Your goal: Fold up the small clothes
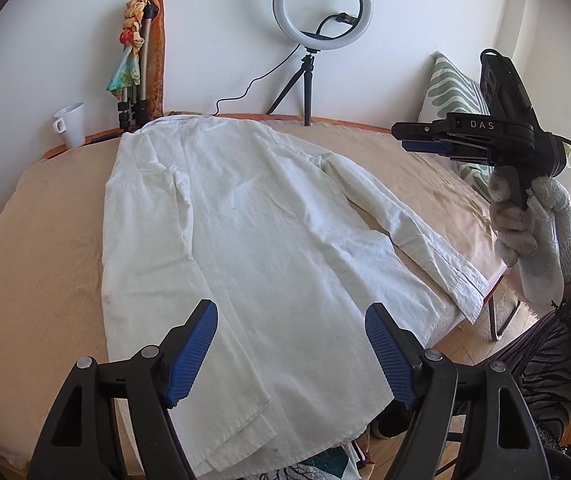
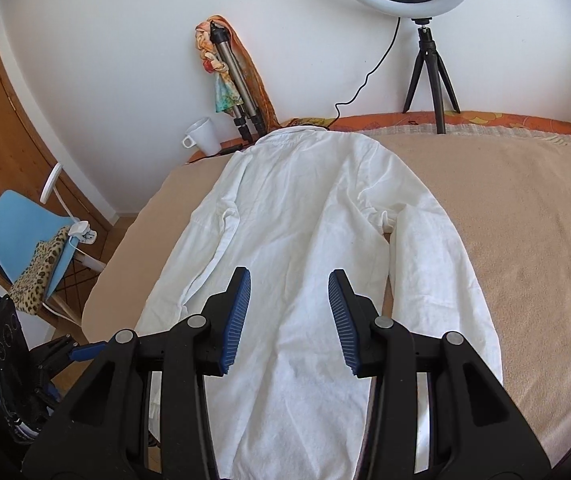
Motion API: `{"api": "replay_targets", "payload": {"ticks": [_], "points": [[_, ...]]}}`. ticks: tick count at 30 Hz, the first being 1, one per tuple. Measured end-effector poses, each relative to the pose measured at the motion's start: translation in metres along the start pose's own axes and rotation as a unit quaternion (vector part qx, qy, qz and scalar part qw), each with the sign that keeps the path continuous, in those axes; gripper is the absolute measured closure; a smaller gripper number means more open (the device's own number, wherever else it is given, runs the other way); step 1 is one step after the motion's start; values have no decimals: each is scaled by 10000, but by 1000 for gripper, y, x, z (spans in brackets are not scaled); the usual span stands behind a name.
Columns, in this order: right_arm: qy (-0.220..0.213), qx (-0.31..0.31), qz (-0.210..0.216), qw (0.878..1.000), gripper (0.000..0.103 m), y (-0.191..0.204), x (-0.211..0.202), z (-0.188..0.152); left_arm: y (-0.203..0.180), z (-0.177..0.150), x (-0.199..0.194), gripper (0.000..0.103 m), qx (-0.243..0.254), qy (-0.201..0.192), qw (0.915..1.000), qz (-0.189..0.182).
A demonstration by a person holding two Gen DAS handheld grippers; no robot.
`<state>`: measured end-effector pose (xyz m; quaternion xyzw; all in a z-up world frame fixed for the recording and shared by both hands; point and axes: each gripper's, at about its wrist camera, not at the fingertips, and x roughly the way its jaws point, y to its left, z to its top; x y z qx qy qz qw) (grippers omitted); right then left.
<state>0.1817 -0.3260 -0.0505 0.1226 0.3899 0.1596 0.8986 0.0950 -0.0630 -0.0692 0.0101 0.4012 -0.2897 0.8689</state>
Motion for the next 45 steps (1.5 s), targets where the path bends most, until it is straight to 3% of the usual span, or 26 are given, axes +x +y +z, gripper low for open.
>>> {"api": "replay_targets", "payload": {"ticks": [10, 17, 20, 33, 34, 35, 36, 40, 45], "points": [[8, 616, -592, 9963, 60, -78, -12, 0, -29, 23, 33, 15, 236, 42, 9997, -97], [628, 1188, -1075, 9851, 60, -151, 14, -25, -35, 28, 62, 15, 212, 293, 9990, -273], [810, 1442, -1001, 9811, 60, -174, 21, -36, -37, 28, 72, 15, 142, 400, 9984, -367], [1183, 1192, -862, 9820, 60, -175, 41, -50, -50, 33, 109, 17, 42, 676, 9963, -531], [1180, 1163, -864, 9824, 68, -174, 41, -50, -50, 33, 111, 17, 30, 688, 9961, -545], [1201, 1147, -817, 9827, 88, -173, 41, -50, -49, 33, 112, 17, 16, 707, 9959, -559], [1256, 1165, -754, 9823, 96, -172, 43, -49, -49, 33, 113, 18, 2, 722, 9958, -571], [1166, 1168, -761, 9833, 99, -166, 40, -47, -47, 32, 116, 20, -31, 746, 9955, -577], [790, 1292, -464, 9874, 100, -155, 20, -36, -45, 31, 113, 22, -29, 704, 9961, -537]]}}
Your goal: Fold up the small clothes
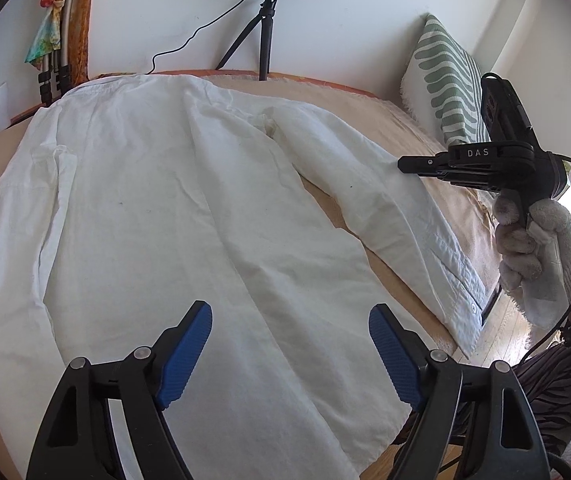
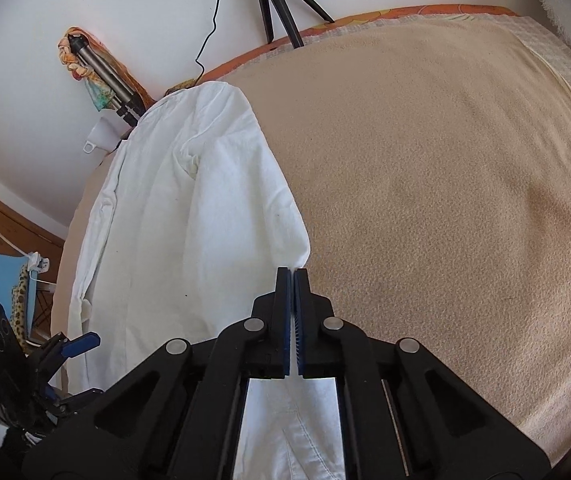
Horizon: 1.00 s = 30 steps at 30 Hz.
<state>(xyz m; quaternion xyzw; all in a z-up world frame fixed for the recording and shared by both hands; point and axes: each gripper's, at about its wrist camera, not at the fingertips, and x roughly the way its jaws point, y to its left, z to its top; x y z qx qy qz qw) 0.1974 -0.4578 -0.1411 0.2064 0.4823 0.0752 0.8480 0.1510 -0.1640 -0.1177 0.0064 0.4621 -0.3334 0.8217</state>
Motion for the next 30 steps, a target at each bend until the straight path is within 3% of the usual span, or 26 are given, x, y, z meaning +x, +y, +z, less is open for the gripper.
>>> {"api": "replay_targets", "payload": {"ticks": [5, 13, 18, 24, 26, 30], "points": [[-213, 175, 493, 9984, 100, 19, -19, 6, 7, -2, -7, 26, -80, -74, 9999, 47], [-123, -434, 995, 9940, 100, 102, -7, 6, 23, -9, -28, 26, -273, -252, 9993, 108], [367, -787, 1077, 9904, 100, 147, 40, -9, 35, -17, -38, 26, -385, -284, 9987, 177], [1359, -860, 1235, 9792, 96, 173, 91, -28, 46, -25, -44, 26, -479, -267, 9982, 243], [1444, -851, 1333, 9768, 84, 176, 87, -29, 47, -27, -46, 26, -491, -263, 9982, 223], [940, -1033, 1360, 9808, 58, 170, 40, -27, 46, -28, -51, 26, -440, -302, 9984, 208]]}}
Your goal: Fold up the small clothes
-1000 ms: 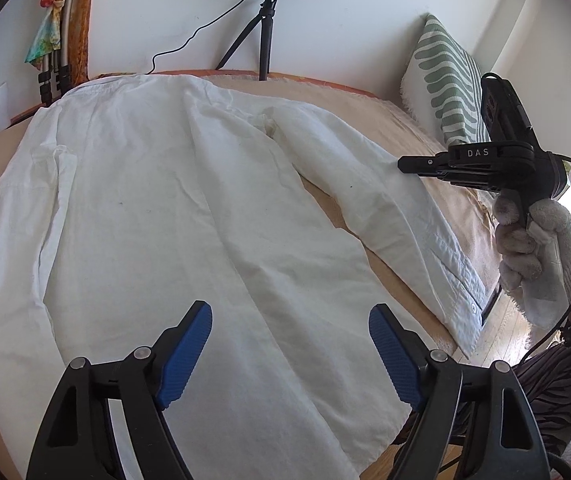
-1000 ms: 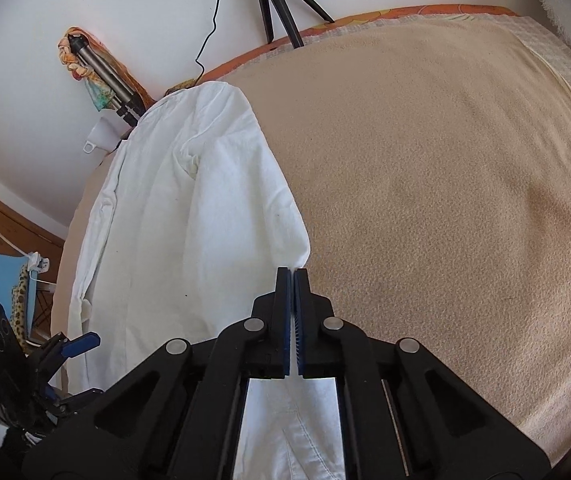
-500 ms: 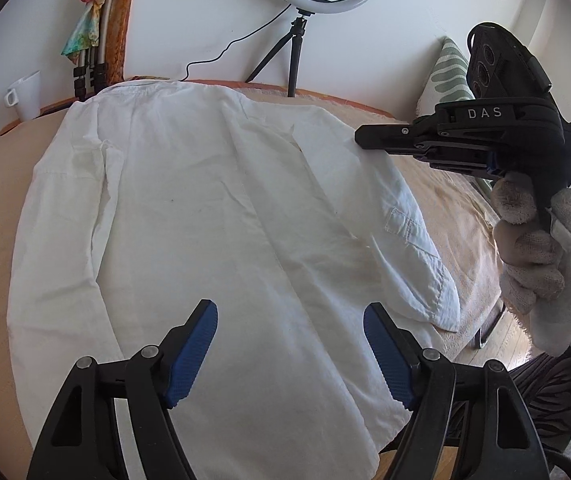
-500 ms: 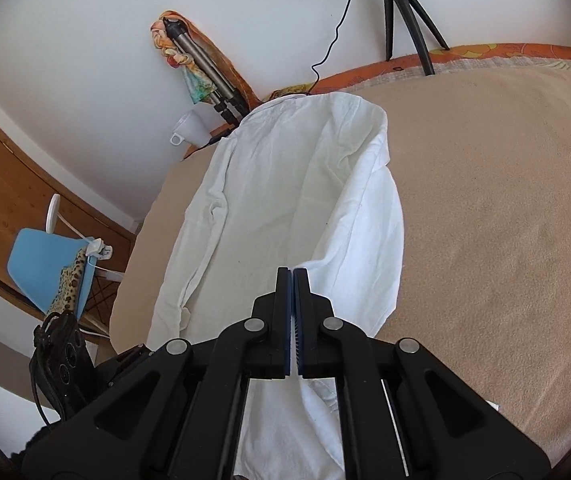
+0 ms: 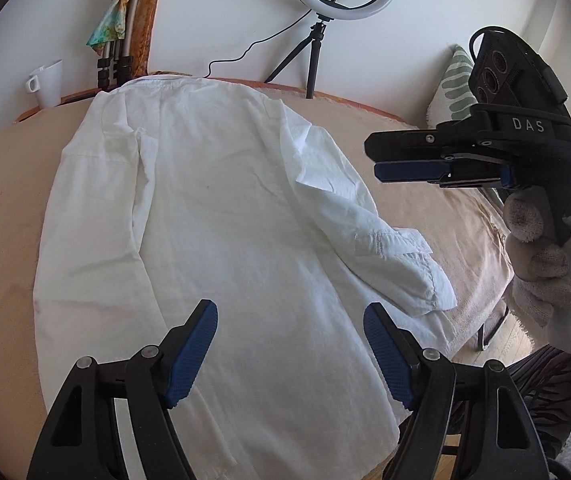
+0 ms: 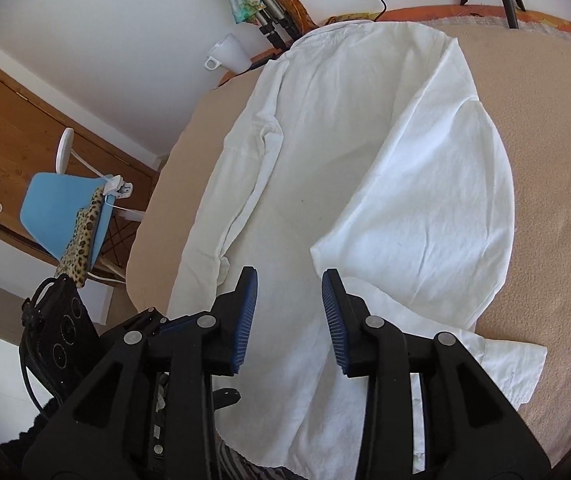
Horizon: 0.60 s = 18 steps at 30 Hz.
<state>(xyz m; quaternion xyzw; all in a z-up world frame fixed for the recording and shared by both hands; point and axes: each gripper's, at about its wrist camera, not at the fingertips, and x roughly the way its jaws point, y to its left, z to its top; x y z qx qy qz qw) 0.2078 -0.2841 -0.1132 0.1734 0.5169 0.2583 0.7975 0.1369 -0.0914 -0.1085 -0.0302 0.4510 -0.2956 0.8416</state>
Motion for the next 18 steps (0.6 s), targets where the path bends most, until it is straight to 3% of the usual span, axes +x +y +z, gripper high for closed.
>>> {"api": "replay_targets", "payload": {"ticks": [1, 6, 11, 18], "points": [[-168, 2, -91, 9998, 52, -2, -15, -3, -1, 0, -1, 26, 14, -8, 10000, -8], [-746, 409, -782, 9933, 40, -48, -75, -27, -5, 1, -1, 26, 40, -9, 10000, -83], [-561, 1302, -1034, 9845, 37, -112, -83, -57, -12, 3, 5, 26, 48, 33, 9999, -128], [-320, 1359, -1195, 9830, 37, -129, -59, -65, -13, 4, 7, 26, 19, -28, 10000, -84]]}}
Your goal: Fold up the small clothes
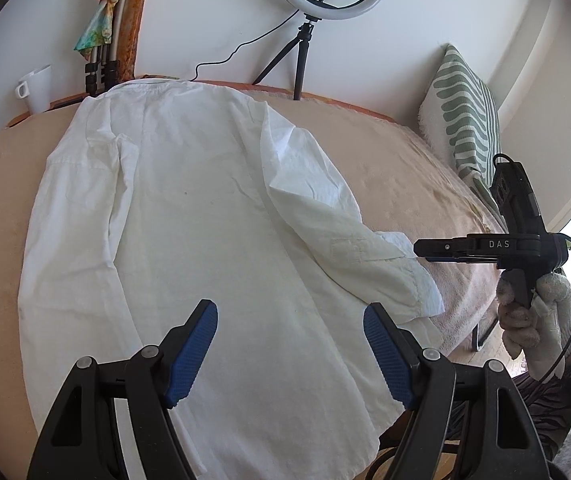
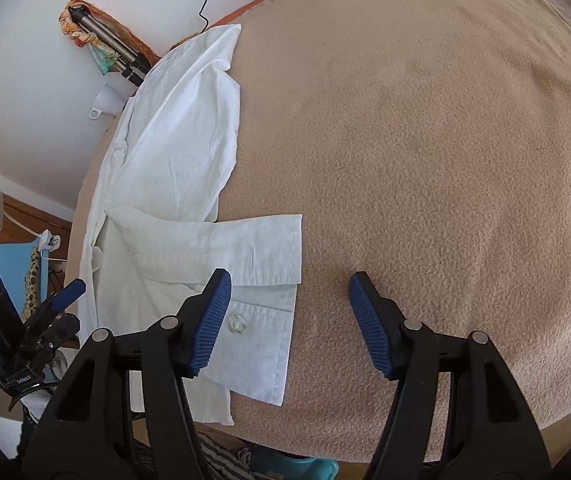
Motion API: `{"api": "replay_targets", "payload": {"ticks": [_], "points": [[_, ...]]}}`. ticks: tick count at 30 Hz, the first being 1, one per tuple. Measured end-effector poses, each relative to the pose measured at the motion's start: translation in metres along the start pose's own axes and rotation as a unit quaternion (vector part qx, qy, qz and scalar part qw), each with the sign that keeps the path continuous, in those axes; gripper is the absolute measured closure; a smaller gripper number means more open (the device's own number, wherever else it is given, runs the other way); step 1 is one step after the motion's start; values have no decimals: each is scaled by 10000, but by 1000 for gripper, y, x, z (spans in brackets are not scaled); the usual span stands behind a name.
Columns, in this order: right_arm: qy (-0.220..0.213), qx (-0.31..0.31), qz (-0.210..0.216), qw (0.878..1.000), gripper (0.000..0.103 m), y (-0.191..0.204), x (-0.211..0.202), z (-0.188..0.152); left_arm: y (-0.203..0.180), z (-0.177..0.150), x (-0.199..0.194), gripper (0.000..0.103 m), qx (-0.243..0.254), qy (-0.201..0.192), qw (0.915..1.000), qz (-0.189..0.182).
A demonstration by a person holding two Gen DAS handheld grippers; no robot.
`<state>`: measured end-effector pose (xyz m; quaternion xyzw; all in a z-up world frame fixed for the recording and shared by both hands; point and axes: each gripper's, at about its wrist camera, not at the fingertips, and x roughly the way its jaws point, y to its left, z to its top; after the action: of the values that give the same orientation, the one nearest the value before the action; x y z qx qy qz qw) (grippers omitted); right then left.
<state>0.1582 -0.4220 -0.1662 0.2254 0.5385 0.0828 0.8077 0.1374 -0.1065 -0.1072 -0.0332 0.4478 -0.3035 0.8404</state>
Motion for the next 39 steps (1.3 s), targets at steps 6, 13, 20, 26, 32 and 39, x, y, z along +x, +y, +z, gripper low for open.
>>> {"api": "replay_targets", "payload": {"ticks": [6, 13, 20, 26, 32, 39], "points": [[45, -902, -468, 9948, 74, 37, 15, -6, 11, 1, 0, 26, -113, -22, 9998, 163], [-581, -1737, -415, 9822, 97, 88, -20, -24, 34, 7, -18, 27, -489, -181, 9986, 24], [-620, -2836, 865, 9530, 92, 164, -48, -66, 69, 14, -43, 26, -1219, -436, 9912, -290], [26, -3103, 1311, 9415, 48, 180, -25, -82, 78, 1, -38, 27, -1502, -176, 9868, -585], [-146, -1624, 417, 9857, 48, 109, 1, -11, 59, -23, -17, 27, -1341, 314, 9871, -817], [56, -109, 494, 9987, 55, 39, 41, 56, 40, -38, 10, 45, -1093, 715, 9881, -814]]}}
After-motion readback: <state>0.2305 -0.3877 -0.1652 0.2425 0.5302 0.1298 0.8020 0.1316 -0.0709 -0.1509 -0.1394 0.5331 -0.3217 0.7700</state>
